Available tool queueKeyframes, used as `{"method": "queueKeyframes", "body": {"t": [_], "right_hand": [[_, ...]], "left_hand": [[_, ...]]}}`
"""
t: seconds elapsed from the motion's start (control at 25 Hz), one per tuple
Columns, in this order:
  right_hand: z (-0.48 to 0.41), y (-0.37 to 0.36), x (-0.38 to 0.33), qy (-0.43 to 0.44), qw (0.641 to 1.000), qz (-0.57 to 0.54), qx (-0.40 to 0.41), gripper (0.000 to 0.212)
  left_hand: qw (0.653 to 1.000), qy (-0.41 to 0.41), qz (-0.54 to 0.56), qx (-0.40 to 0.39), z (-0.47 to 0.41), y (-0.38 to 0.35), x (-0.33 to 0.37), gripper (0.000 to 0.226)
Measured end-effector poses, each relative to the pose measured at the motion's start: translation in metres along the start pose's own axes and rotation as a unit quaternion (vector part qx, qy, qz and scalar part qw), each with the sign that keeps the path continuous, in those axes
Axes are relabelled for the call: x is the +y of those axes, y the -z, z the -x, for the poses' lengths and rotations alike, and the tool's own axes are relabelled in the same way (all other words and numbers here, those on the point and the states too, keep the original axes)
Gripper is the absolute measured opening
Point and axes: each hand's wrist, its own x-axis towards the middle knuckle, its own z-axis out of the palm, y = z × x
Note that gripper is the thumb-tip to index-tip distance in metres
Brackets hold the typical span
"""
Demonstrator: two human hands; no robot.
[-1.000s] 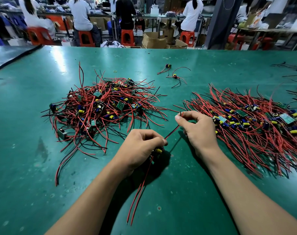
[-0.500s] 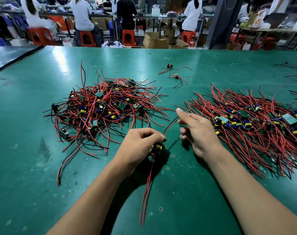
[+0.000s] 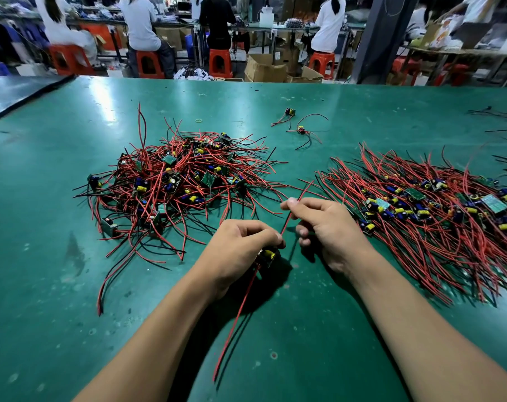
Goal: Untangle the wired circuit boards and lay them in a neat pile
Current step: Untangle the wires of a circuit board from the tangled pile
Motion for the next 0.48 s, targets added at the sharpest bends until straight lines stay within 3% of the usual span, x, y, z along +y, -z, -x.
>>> {"method": "queueKeyframes", "body": {"t": [0.2,0.48], "right_hand": [[-0.004,0.003,-0.005,0.022,0.991,-0.106,0.079,0.017],[-0.007,0.010,-0.015,-0.082,0.947,-0.309,0.039,0.033]], "left_hand": [[0.999,-0.006,0.013,-0.051,0.001,0.000,-0.001,0.011],[0.997,0.004,0.035,-0.075,-0.001,0.002,-0.004,0.012]]}}
